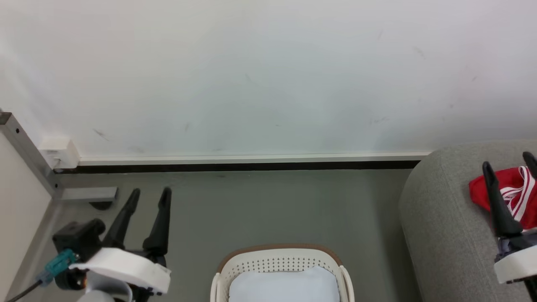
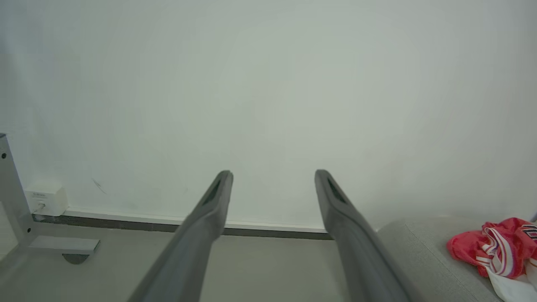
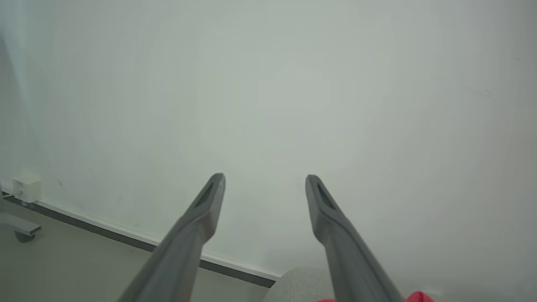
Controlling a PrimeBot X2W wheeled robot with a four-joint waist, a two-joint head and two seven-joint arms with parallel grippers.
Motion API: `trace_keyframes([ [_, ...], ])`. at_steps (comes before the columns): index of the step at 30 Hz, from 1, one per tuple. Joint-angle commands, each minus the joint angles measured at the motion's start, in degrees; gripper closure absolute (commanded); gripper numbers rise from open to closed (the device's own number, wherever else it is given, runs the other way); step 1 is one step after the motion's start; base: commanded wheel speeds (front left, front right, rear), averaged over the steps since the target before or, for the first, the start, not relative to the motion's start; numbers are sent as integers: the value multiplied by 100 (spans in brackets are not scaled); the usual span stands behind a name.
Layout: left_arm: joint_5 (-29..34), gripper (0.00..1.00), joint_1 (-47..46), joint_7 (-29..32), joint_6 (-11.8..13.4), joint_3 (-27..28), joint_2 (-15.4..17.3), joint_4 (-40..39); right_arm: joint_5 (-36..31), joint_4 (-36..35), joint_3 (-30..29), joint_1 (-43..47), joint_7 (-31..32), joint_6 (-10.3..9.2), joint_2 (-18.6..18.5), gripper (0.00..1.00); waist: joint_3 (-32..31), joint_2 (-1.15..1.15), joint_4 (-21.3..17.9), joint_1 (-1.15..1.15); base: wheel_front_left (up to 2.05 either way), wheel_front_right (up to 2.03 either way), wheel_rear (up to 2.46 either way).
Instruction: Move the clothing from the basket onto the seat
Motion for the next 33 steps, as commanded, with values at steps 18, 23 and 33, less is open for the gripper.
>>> trace_keyframes([
  [18, 1936, 0, 1484, -8, -1100, 1901, -1471, 747, 179, 1176, 310, 1163, -1687, -15, 1624, 0, 58, 0, 118, 2, 0, 0, 0],
  [23, 2451, 0, 1512, -8, -1474, 2257, -1848, 961, 103, 1452, 441, 978, -1750, -15, 1678, 0, 85, 0, 110, 2, 0, 0, 0],
  [33, 2863, 0, 1348, -8, -1774, 2678, -2203, 1104, 34, 1425, 454, 866, -1744, -15, 1715, 0, 114, 0, 108, 2, 0, 0, 0],
])
